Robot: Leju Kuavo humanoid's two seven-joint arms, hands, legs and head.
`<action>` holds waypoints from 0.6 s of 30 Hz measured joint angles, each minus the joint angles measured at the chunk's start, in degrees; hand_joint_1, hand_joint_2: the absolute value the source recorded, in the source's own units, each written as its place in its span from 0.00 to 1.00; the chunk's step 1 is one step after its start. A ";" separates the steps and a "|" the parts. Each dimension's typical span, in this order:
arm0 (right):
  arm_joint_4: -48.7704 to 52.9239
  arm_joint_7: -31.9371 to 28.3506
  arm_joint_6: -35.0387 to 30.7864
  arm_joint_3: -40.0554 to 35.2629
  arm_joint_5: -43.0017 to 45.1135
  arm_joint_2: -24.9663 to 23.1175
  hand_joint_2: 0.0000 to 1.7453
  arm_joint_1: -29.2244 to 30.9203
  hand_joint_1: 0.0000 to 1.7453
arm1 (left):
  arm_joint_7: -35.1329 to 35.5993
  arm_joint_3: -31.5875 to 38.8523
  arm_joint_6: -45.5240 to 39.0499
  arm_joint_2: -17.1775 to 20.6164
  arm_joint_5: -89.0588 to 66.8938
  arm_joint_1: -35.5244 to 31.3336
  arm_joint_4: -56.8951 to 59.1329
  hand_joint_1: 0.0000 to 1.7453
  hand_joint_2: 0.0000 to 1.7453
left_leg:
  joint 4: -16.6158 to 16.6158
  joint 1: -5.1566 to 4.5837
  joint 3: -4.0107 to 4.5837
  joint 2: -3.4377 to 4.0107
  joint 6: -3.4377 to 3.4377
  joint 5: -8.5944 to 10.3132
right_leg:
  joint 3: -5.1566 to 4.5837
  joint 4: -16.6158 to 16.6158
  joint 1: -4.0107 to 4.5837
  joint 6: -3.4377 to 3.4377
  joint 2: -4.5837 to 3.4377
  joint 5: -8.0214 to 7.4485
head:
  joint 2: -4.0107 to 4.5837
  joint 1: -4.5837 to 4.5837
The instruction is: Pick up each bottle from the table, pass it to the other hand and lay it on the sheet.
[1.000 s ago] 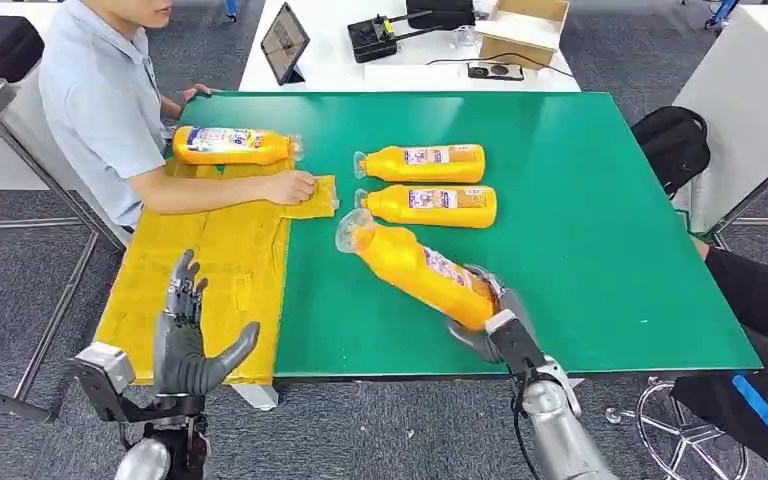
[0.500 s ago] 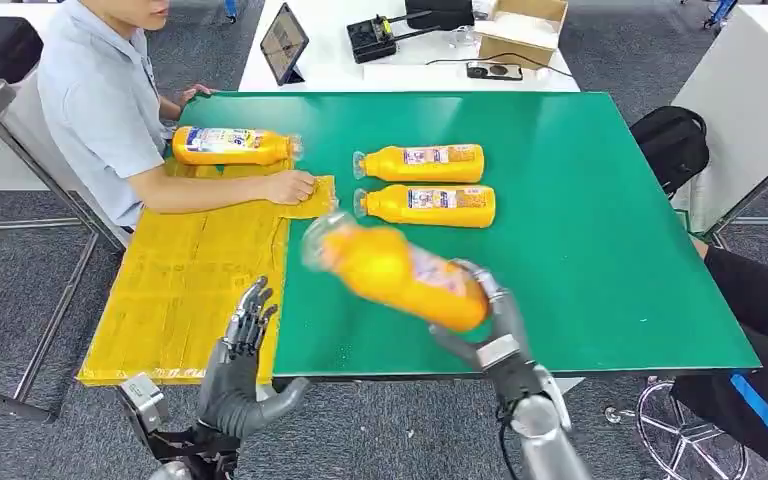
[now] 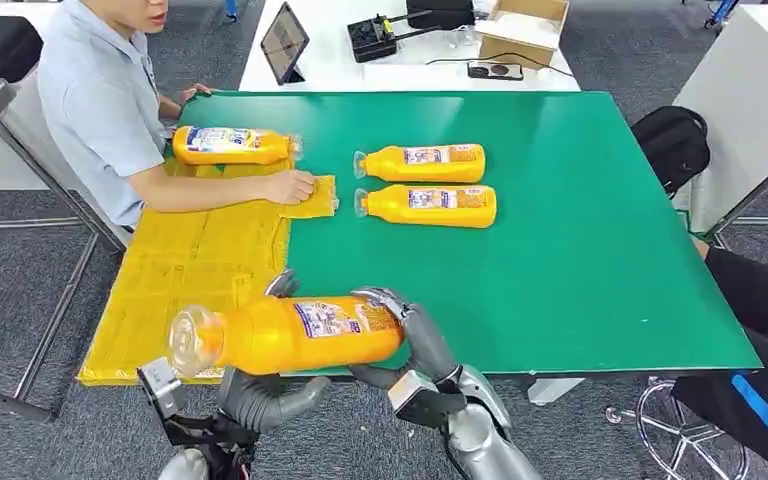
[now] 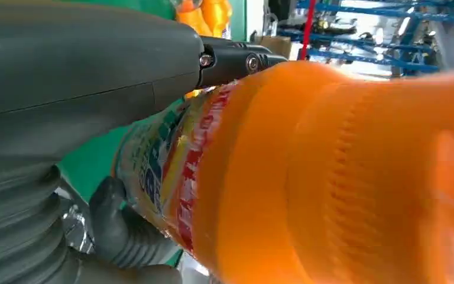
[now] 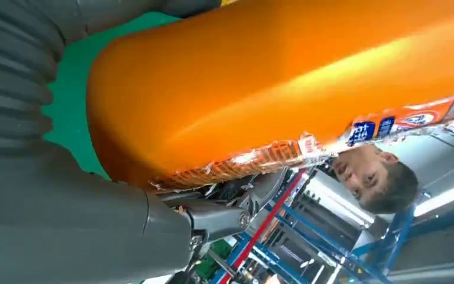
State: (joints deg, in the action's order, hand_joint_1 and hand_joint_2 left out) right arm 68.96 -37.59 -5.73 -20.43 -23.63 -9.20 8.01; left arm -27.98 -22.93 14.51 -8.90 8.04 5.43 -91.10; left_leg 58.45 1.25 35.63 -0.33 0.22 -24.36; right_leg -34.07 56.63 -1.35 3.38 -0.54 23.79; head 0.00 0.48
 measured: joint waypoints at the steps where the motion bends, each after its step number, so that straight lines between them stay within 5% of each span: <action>1: -0.31 -0.07 0.11 -0.68 0.22 -0.38 1.00 0.21 1.00 | 0.48 -0.18 0.07 -0.04 0.37 -0.15 0.20 0.00 1.00 | 0.00 0.00 0.00 0.01 0.00 0.00 | -0.01 0.00 0.00 0.00 0.00 0.00 | 0.00 -0.02; 8: -2.67 -0.18 0.05 -3.81 1.73 -2.28 1.00 1.93 1.00 | 0.55 -0.72 0.44 -0.33 1.20 -1.32 0.61 0.00 1.00 | 0.00 0.01 0.00 0.01 0.00 0.01 | -0.01 0.01 0.00 0.00 0.00 0.00 | 0.00 0.00; 10: -3.70 -0.02 -0.13 -4.33 2.21 -2.58 1.00 2.37 1.00 | 0.55 -0.94 0.35 -0.48 1.88 -1.50 0.61 0.21 1.00 | 0.00 0.01 0.00 -0.01 0.00 0.01 | -0.01 0.01 0.00 0.00 0.01 0.00 | 0.00 -0.02; 11: -4.31 0.02 -0.50 -4.55 2.28 -2.78 1.00 2.55 1.00 | 0.55 -1.05 0.15 -0.52 2.36 -1.53 0.61 1.00 1.00 | 0.00 0.00 0.00 -0.01 0.00 0.01 | -0.01 0.01 0.00 0.00 0.01 0.00 | 0.00 0.00; 18: -8.43 0.06 -2.88 -5.73 2.89 -3.50 1.00 2.85 1.00 | 2.17 -1.01 -3.67 -0.94 5.15 -1.62 0.61 1.00 1.00 | 0.00 0.01 0.00 0.00 0.00 0.00 | -0.02 0.01 0.00 0.00 0.00 0.00 | 0.00 -0.02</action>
State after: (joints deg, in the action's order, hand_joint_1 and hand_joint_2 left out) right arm 60.53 -37.53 -8.61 -26.16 -20.74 -12.70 10.85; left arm -25.81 -23.93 10.84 -9.84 13.20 3.81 -90.49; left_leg 58.45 1.25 35.63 -0.33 0.23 -24.36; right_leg -34.10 56.64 -1.35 3.38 -0.54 23.79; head 0.00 0.46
